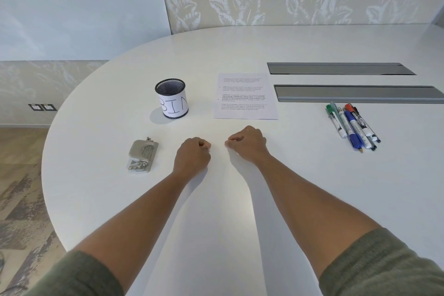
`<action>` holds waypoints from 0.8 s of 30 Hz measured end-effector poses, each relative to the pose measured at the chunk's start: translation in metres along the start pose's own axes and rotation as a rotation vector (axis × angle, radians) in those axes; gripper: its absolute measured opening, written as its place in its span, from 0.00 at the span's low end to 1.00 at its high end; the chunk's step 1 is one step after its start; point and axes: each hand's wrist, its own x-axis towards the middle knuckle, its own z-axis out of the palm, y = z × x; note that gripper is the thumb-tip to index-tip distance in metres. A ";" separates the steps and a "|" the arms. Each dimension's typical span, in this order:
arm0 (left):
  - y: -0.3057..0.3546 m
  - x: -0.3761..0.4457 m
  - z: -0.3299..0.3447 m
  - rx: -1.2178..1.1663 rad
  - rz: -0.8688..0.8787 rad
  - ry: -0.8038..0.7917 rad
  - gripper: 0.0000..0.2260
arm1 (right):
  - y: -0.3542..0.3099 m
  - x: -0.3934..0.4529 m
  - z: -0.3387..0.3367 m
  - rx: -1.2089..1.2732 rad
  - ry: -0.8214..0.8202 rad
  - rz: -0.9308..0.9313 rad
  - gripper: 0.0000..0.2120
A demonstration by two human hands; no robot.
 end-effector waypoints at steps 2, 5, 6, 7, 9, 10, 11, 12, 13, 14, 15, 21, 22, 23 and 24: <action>0.000 0.000 0.001 0.007 0.007 0.005 0.11 | -0.004 0.001 0.002 -0.021 0.019 0.030 0.05; -0.001 -0.001 0.002 0.026 0.004 0.011 0.11 | -0.009 0.003 0.006 -0.095 0.039 0.046 0.06; -0.001 -0.001 0.002 0.029 0.001 0.013 0.10 | -0.011 0.003 0.006 -0.143 0.047 0.046 0.06; 0.000 0.000 0.002 0.029 -0.003 0.014 0.10 | -0.014 0.002 0.007 -0.187 0.055 0.045 0.07; -0.001 0.000 0.002 0.029 -0.006 0.013 0.10 | -0.018 0.002 0.007 -0.247 0.064 0.041 0.08; -0.001 0.000 0.002 0.030 -0.008 0.011 0.10 | -0.019 0.002 0.007 -0.273 0.065 0.037 0.08; -0.001 0.000 0.003 0.029 -0.010 0.008 0.10 | -0.020 0.002 0.008 -0.302 0.062 0.033 0.09; -0.002 0.000 0.002 0.029 -0.014 0.006 0.10 | -0.022 0.002 0.009 -0.330 0.056 0.028 0.10; -0.002 0.000 0.003 0.030 -0.017 0.004 0.10 | -0.023 0.002 0.011 -0.354 0.051 0.024 0.11; -0.002 0.000 0.002 0.030 -0.019 0.004 0.10 | -0.024 0.002 0.013 -0.376 0.047 0.019 0.11; -0.002 0.000 0.002 0.031 -0.021 0.005 0.10 | -0.025 0.003 0.015 -0.404 0.042 0.011 0.12; -0.003 0.001 0.004 0.053 -0.026 0.006 0.09 | -0.025 0.004 0.027 -0.572 0.012 -0.050 0.14; -0.003 0.001 0.003 0.056 -0.024 0.006 0.09 | -0.023 0.003 0.028 -0.570 0.014 -0.064 0.14; -0.003 0.001 0.003 0.053 -0.022 0.005 0.09 | -0.022 0.003 0.028 -0.572 0.013 -0.088 0.14; -0.003 0.002 0.003 0.045 -0.020 0.001 0.09 | -0.020 0.003 0.027 -0.576 0.002 -0.116 0.13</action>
